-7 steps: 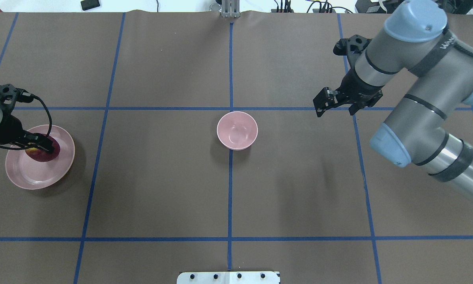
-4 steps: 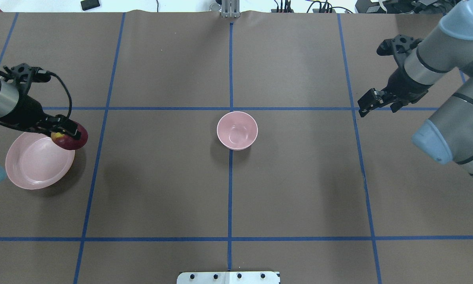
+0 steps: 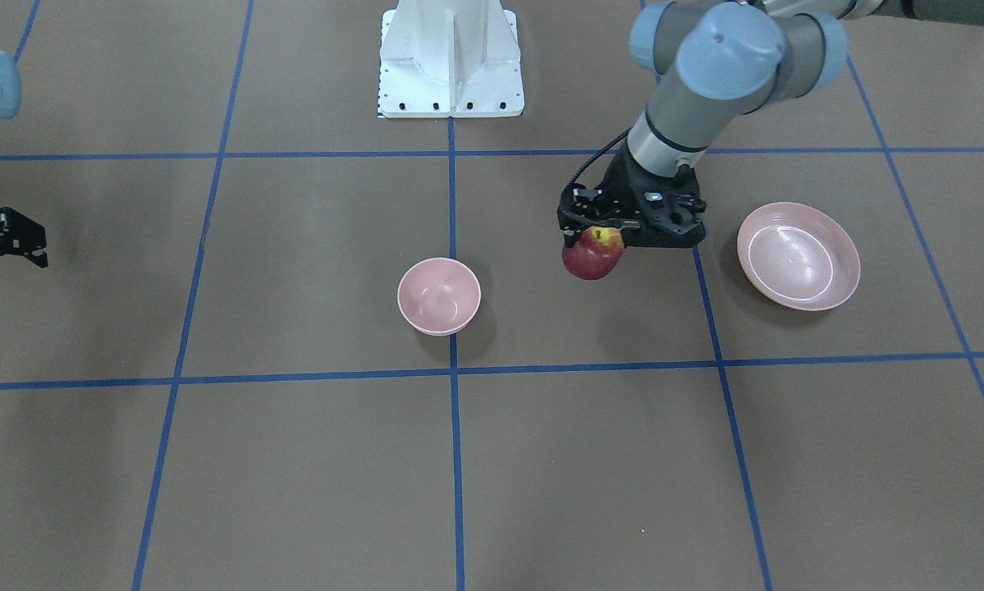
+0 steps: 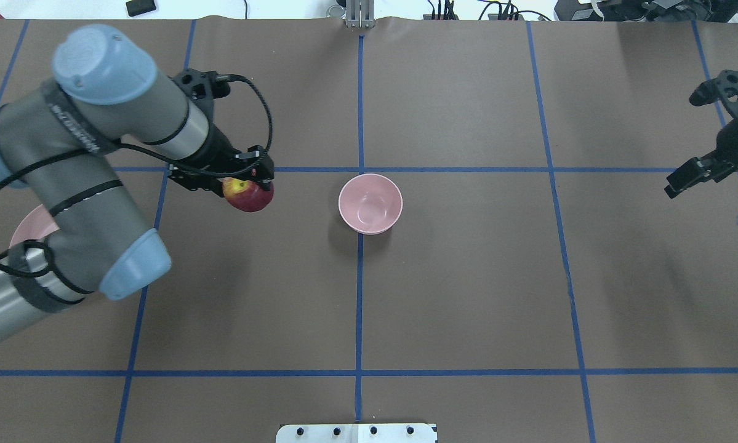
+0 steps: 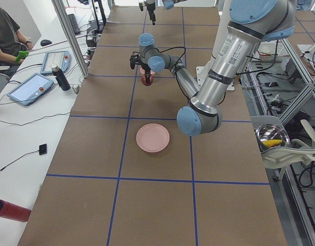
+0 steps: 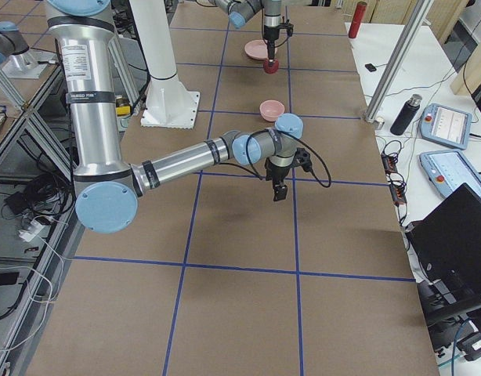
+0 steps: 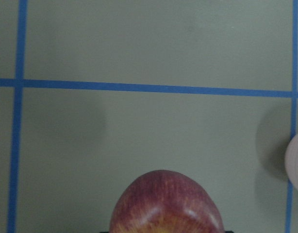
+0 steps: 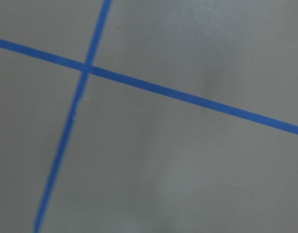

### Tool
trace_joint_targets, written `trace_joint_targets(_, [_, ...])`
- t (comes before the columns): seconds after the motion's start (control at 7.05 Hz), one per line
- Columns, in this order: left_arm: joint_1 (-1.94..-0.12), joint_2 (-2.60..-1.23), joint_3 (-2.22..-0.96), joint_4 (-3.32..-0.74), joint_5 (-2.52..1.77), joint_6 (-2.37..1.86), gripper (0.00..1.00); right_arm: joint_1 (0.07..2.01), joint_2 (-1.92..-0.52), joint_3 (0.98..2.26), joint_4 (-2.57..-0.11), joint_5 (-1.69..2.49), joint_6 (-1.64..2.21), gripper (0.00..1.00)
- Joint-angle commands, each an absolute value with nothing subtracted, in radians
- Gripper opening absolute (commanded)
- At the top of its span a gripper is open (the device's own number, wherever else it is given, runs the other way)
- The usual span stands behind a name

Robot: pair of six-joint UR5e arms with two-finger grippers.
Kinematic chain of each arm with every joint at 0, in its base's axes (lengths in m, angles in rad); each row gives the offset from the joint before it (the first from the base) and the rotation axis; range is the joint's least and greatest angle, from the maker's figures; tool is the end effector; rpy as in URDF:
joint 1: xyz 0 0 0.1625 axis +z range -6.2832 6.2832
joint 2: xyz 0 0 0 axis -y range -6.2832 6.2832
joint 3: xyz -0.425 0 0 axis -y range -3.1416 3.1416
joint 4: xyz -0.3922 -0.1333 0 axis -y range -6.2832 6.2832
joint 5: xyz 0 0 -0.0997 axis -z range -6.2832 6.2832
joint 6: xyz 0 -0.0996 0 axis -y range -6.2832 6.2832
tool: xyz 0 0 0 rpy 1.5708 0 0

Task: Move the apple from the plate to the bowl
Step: 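Carry the apple with the left gripper over the pink bowl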

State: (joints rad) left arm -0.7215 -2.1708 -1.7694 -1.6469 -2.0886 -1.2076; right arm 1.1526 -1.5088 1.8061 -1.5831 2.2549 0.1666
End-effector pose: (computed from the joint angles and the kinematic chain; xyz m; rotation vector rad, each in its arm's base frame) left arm 0.4280 -0.4884 0.2113 0.0264 0.9800 -0.1028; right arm -0.1464 -0.5026 0.5178 0.0666 -0.7328 -0.3377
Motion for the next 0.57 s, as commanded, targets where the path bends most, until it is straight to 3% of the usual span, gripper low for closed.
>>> trace_joint_targets(0.0, [-0.632,-2.409,-1.544,-1.637,-1.957,-1.32,0.0,1.21,-1.561,1.787,-1.58,2.255,0.064,1.0])
trace_joint_targets(0.14, [-0.612,-2.509,-1.435,-1.64,-1.935,-1.369,0.0,1.21,-1.565,1.786,-1.582,2.255,0.063,1.0])
trace_joint_targets(0.43, [-0.588,-2.559,-1.367,-1.638,-1.91,-1.393,0.0,1.21,-1.56,1.781,-1.58,2.256,0.061,1.0])
